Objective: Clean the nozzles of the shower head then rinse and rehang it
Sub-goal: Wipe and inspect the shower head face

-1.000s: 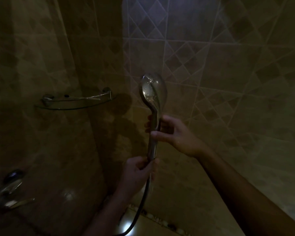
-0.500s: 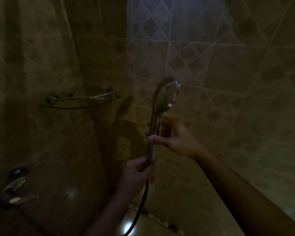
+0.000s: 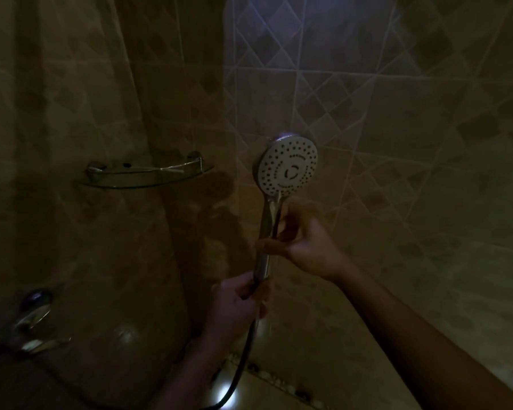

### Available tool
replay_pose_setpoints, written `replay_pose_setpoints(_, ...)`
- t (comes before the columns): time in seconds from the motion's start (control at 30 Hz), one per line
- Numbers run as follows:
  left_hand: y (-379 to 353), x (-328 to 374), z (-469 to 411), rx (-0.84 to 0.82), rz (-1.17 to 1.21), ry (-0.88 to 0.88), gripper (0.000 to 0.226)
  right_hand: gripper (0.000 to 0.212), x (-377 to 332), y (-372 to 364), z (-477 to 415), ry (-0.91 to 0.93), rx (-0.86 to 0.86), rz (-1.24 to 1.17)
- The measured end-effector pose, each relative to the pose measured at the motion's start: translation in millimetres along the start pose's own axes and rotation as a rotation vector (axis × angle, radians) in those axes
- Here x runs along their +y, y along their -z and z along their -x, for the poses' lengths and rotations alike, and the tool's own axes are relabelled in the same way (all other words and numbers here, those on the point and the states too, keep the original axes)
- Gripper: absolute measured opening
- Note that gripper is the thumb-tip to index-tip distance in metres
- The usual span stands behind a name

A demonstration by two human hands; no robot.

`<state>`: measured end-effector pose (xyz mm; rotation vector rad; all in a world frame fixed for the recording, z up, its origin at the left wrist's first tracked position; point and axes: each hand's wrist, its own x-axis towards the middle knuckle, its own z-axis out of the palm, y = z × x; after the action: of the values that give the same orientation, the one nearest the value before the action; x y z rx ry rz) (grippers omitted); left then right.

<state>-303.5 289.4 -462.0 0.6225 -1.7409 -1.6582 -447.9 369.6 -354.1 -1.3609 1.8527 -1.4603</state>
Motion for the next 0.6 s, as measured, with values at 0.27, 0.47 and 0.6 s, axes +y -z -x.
replay_pose_setpoints(0.27,10,23,17,-0.272,-0.013,0.040,0.022,0.030,2,-1,-7,0.023,-0.272,-0.501)
replay_pose_setpoints(0.47,0,22,29,-0.280,-0.019,0.109,0.019,0.036,7,-33,-8,-0.280,-0.520,-0.979)
replay_pose_setpoints(0.6,-3,8,29,0.024,-0.344,-0.138,0.028,0.059,1,-48,-14,-0.329,-0.097,-0.743)
